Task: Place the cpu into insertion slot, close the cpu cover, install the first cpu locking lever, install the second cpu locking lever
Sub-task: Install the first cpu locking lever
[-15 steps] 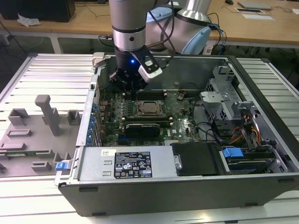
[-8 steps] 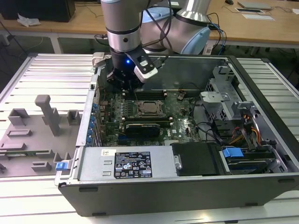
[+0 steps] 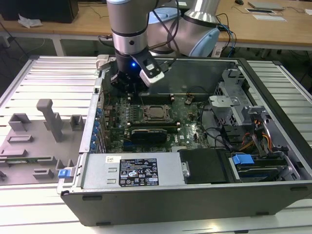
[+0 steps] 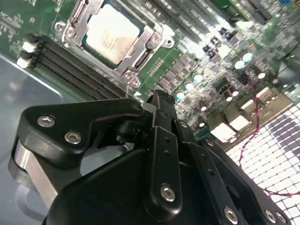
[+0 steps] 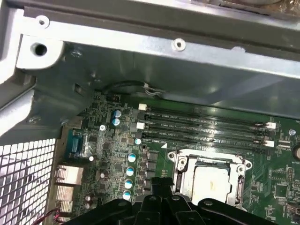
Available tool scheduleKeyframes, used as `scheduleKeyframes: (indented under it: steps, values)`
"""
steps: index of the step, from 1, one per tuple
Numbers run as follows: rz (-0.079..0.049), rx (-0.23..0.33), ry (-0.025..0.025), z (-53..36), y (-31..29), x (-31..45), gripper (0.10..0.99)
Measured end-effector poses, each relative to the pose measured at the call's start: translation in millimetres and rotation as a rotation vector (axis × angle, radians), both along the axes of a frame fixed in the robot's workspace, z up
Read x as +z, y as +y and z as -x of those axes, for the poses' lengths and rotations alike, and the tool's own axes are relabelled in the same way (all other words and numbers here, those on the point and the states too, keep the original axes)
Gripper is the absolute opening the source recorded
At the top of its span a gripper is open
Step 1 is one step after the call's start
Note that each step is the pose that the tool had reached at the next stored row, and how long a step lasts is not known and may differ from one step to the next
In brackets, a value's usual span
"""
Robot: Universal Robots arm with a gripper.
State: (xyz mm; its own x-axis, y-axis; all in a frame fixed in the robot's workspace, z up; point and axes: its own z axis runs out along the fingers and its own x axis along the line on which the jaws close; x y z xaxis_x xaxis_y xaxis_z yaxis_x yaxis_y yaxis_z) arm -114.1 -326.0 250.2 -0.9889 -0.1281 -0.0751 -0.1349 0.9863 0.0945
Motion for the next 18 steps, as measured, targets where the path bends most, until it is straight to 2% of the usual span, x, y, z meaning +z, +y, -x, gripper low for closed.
scheduleKeyframes:
  steps: [2, 4, 5, 7, 8, 9, 11, 16, 18]
  values:
    - [-0.040, 0.000, -0.0048, 0.2, 0.0, 0.0, 0.106]
    - [-0.062, 0.000, -0.0082, 1.0, 0.0, 0.0, 0.106]
    - [-0.077, 0.000, -0.0125, 3.0, 0.0, -0.2, 0.106]
    - [-0.087, 0.000, -0.0159, 5.1, 0.0, -0.3, 0.106]
    - [-0.097, 0.000, -0.0186, 6.1, 0.0, -0.4, 0.106]
    - [-0.122, 0.000, -0.0220, 6.3, 0.0, -0.4, 0.106]
    - [-0.152, 0.000, -0.0236, 6.3, 0.0, -0.4, 0.106]
    - [-0.156, 0.000, -0.0233, 3.4, 0.0, -0.4, 0.106]
    - [-0.156, -0.001, -0.0206, -6.3, -0.6, -0.5, 0.106]
